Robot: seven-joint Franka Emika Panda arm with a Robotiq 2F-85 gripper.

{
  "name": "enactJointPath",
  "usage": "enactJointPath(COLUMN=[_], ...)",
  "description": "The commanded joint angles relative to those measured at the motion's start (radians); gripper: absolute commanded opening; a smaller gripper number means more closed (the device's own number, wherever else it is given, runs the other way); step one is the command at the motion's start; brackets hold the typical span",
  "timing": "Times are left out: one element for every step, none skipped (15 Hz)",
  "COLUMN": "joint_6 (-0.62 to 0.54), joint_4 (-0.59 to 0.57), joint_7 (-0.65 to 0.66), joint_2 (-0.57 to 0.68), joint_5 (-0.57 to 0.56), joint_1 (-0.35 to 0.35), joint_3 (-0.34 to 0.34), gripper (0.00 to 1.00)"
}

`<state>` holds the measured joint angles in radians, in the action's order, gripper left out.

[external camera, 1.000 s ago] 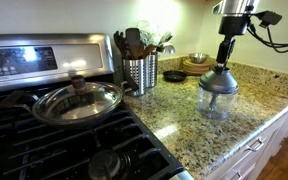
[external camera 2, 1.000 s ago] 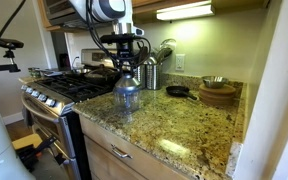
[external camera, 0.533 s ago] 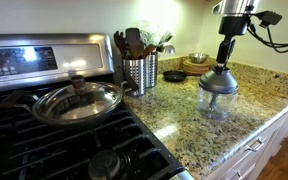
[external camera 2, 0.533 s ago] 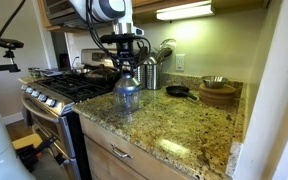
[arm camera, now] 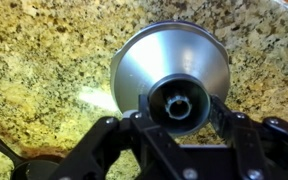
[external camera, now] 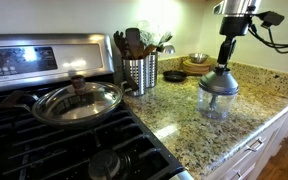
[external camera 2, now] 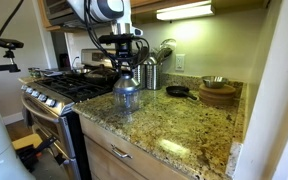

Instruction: Put the blade in the clear bowl and then cover the bowl with the grey lid

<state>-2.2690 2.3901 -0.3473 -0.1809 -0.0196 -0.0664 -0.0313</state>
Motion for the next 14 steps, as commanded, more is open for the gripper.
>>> enactJointPath(joint_6=[-0.029, -0.037, -0.037, -0.037, -0.035, -0.033, -0.032, -0.031, -0.026, -0.021, -0.015, -0.012, -0.009, -0.008], joint_4=[0.069, 0.073, 0.07, 0.068, 0.067, 0.066, 0.066, 0.066, 0.067, 0.068, 0.066, 0.066, 0.066, 0.065], joint_7=[0.005, 0.002, -0.003, -0.005, -0.003, -0.002, -0.001, -0.001, -0.002, -0.004, -0.009, -0.012, -0.013, -0.012], joint_2=[-0.04, -0.038, -0.035, -0.03, -0.029, -0.028, -0.03, -0.032, -0.031, -0.027, -0.021, -0.017, -0.014, -0.012], joint_5=[-0.005, -0.004, 0.0, 0.001, -0.001, 0.0, 0.001, 0.0, 0.002, 0.005, 0.011, 0.014, 0.017, 0.017], joint_1=[-0.006, -0.007, -0.008, -0.008, -0.008, -0.008, -0.008, -0.008, -0.008, -0.008, -0.008, -0.008, -0.008, -0.007], joint_3=[0.0, 0.0, 0.0, 0.001, 0.001, 0.001, 0.001, 0.001, 0.001, 0.002, 0.004, 0.005, 0.006, 0.006], gripper=[0.35, 0.35, 0.35, 0.35, 0.35, 0.35, 0.73, 0.86, 0.92, 0.97, 1.0, 1.0, 1.0, 1.0])
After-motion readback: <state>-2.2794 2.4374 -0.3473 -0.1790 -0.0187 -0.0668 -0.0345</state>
